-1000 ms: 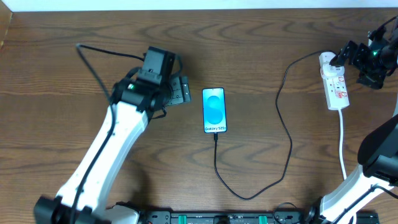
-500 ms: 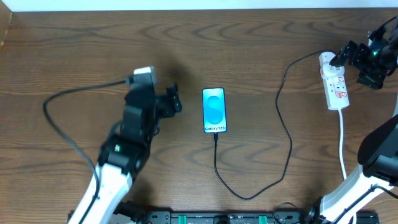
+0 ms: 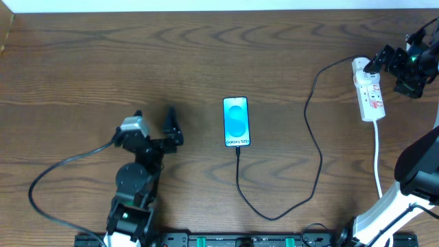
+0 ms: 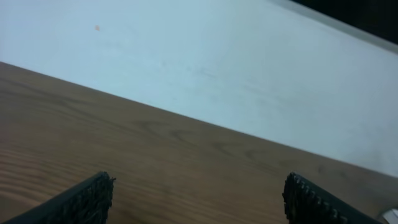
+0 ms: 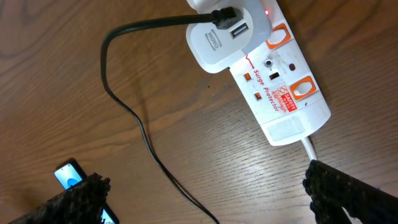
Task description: Plug charger to phone and switch on socket
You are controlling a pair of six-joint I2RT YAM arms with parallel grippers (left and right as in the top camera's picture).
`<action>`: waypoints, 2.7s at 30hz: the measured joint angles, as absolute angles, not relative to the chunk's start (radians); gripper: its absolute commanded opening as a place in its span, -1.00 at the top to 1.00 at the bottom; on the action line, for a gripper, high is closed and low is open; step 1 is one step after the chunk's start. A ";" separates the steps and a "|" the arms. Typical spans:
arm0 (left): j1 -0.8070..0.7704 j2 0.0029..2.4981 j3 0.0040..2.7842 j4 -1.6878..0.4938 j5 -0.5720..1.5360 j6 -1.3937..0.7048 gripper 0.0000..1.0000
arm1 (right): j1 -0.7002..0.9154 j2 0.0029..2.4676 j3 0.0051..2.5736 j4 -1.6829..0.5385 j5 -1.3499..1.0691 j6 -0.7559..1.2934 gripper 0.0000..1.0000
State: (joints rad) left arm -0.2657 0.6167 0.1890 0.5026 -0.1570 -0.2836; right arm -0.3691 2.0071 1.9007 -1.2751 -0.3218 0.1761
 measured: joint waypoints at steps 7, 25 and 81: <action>-0.187 0.453 0.100 0.507 -0.146 -0.283 -0.75 | -0.369 2.007 1.901 -1.275 -0.321 0.176 -0.99; -0.075 0.187 0.006 0.209 -0.076 -0.283 -0.75 | -0.369 2.007 1.901 -1.275 -0.322 0.176 -0.99; -0.004 0.011 0.023 -0.034 0.017 0.001 -0.75 | -0.369 2.007 1.901 -1.275 -0.322 0.176 -0.99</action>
State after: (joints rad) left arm -0.0036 0.0109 0.0231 -0.0338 0.0174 0.0006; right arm -0.3691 2.0071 1.9007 -1.2751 -0.3218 0.1761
